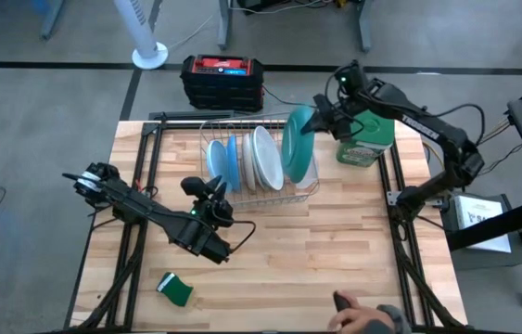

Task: Sort dishes
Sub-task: Put the green plate in the dish rack

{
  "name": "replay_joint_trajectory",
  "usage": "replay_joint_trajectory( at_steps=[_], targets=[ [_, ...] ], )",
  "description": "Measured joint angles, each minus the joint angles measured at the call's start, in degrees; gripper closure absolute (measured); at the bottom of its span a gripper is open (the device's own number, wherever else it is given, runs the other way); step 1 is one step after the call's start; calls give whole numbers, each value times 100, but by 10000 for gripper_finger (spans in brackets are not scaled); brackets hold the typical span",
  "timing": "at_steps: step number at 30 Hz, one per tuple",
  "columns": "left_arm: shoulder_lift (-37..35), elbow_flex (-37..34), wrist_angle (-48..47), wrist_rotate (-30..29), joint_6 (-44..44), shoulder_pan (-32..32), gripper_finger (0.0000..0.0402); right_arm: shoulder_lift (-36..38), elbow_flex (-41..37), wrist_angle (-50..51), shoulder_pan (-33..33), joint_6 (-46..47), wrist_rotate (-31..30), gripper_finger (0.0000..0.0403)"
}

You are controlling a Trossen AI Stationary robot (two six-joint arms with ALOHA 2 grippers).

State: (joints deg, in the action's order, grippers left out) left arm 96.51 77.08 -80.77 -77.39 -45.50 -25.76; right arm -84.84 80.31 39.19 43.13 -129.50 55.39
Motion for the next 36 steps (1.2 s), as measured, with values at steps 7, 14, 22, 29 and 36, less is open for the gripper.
replay_joint_trajectory(
  at_steps=[7, 14, 22, 29, 36],
  targets=[
    [0, 2, 2, 5, 61, 4, 285, -375, 0, 123, 0, -36, -14, 403],
    [0, 2, 7, 5, 105, 15, 285, -700, 0, 122, 0, -29, -304, 403],
    [0, 2, 2, 2, 107, 46, 285, -908, 7, 109, 4, 40, -320, 395],
    [0, 2, -2, 2, 109, 74, 285, -944, 7, -168, 0, 59, -318, 382],
    [0, 2, -4, 0, 109, 103, 285, -931, 7, -347, 2, 63, -291, 391]
  ],
)
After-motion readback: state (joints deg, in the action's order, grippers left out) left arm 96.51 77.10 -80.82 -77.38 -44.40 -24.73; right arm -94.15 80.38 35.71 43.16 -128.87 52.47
